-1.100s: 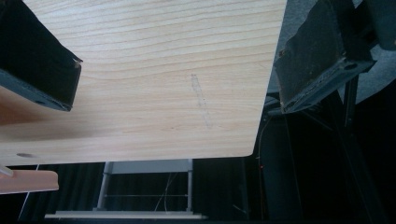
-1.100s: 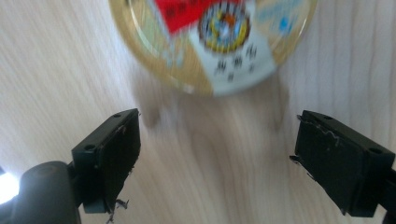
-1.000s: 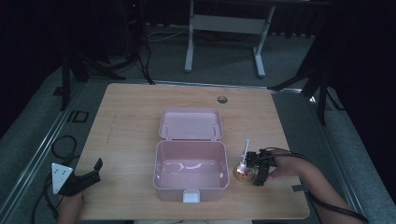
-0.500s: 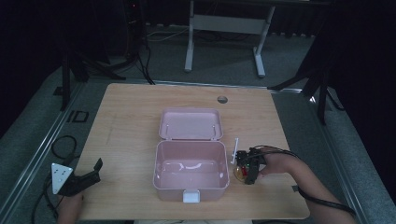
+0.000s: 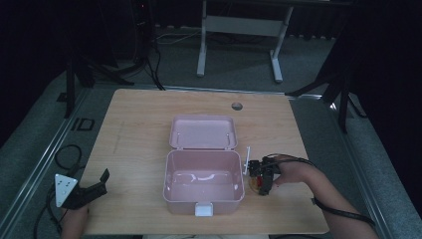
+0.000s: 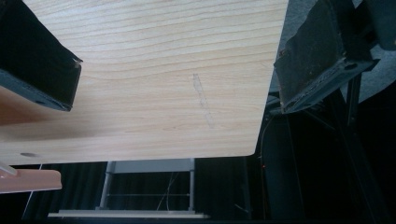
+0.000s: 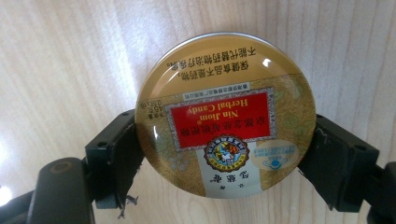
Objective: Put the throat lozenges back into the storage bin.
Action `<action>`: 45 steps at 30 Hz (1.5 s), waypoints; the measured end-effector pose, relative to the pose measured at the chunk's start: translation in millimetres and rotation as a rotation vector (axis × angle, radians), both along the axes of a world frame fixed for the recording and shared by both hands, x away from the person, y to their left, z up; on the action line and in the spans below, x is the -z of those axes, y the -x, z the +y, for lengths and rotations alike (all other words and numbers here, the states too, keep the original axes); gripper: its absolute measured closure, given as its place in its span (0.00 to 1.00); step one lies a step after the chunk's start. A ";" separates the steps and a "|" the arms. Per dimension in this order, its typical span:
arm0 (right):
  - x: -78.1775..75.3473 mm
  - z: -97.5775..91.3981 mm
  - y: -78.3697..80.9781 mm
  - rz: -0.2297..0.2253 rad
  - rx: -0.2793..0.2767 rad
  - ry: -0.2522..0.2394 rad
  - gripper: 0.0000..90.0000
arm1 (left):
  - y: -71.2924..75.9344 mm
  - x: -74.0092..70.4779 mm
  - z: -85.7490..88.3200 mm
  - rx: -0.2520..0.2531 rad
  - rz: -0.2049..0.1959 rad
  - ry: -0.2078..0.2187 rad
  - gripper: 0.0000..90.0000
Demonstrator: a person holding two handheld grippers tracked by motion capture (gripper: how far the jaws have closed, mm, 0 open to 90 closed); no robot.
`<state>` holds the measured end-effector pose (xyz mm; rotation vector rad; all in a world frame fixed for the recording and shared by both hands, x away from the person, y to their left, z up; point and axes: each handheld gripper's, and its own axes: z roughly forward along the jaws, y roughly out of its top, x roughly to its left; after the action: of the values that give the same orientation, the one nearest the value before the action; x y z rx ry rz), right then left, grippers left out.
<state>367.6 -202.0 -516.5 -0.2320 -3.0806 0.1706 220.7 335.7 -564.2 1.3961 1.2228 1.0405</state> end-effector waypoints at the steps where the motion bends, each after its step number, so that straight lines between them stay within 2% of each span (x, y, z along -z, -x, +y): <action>1: -2.5 -1.2 -0.8 0.002 -0.013 -0.007 0.22 | -0.1 0.0 -0.1 0.000 0.000 0.000 0.00; 8: -23.2 -6.0 0.1 0.024 -0.004 0.010 0.22 | -0.1 0.0 -0.2 0.001 0.003 -0.004 0.00; 19: -74.8 -8.3 4.8 0.000 -0.015 0.000 0.22 | -0.2 0.0 -0.3 0.000 0.003 -0.005 0.00; 21: -78.8 -8.2 5.2 -0.004 -0.017 -0.003 0.22 | -0.3 0.0 -0.3 0.000 0.003 -0.005 0.00; 22: -92.4 -7.7 7.1 -0.013 -0.020 -0.007 0.22 | -0.2 0.0 -0.3 0.001 0.004 -0.005 0.00; 27: -118.6 -6.8 9.0 -0.045 -0.021 -0.039 0.22 | -0.3 -0.1 -0.3 0.001 0.005 -0.007 0.00; 36: -131.5 1.7 11.0 -0.043 -0.034 -0.045 0.22 | -0.4 -0.1 -0.3 0.002 0.006 -0.006 0.00; 45: -143.7 23.2 15.1 -0.027 -0.060 -0.066 0.22 | -0.4 -0.1 -0.4 0.003 0.005 -0.005 0.00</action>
<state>352.5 -178.8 -372.8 -0.1410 -3.1150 0.0687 221.1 335.3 -564.1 1.4044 1.2223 1.0388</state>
